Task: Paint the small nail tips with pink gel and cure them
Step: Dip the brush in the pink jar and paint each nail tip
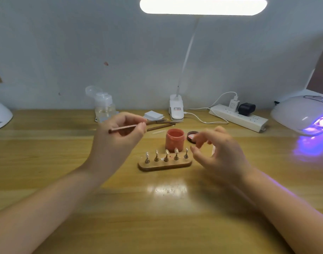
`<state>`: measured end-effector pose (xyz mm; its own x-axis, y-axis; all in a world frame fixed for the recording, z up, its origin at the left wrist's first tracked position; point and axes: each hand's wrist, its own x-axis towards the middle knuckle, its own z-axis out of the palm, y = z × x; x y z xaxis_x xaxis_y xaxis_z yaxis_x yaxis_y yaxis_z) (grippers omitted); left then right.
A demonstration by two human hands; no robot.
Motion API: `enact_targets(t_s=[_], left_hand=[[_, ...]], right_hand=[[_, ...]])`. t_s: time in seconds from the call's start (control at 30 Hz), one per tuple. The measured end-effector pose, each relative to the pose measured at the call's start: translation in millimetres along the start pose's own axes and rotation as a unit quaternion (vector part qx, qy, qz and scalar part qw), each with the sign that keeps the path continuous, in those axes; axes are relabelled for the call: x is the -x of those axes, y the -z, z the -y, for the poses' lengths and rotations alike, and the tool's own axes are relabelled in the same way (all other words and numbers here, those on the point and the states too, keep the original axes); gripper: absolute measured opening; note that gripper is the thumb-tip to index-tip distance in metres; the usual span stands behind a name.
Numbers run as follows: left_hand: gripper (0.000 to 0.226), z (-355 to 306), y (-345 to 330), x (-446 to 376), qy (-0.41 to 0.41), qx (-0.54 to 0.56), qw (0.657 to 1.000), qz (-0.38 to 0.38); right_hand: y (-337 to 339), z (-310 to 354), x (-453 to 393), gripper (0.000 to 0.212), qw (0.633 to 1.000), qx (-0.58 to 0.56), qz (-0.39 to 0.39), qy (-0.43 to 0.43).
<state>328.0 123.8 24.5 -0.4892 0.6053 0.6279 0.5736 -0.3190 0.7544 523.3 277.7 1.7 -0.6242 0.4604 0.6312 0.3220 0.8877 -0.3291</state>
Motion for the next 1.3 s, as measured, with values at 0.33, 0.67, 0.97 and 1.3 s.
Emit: enact_targets(t_s=[0.33, 0.67, 0.97, 1.3], left_hand=[[0.017, -8, -36, -74, 0.083, -0.175, 0.974, 0.114], [0.023, -5, -70, -80, 0.117, -0.265, 0.931, 0.220], [0.017, 4, -53, -83, 0.269, -0.019, 0.961, 0.063], [0.015, 12, -21, -60, 0.379, 0.166, 0.910, -0.008]], right_hand=[[-14, -16, -4, 0.060, 0.973, 0.119, 0.197, -0.034], [-17, -18, -2, 0.046, 0.985, 0.056, 0.161, -0.038], [-19, -17, -4, 0.049, 0.986, 0.061, 0.156, -0.022], [-26, -14, 0, 0.046, 0.989, 0.080, 0.122, -0.023]])
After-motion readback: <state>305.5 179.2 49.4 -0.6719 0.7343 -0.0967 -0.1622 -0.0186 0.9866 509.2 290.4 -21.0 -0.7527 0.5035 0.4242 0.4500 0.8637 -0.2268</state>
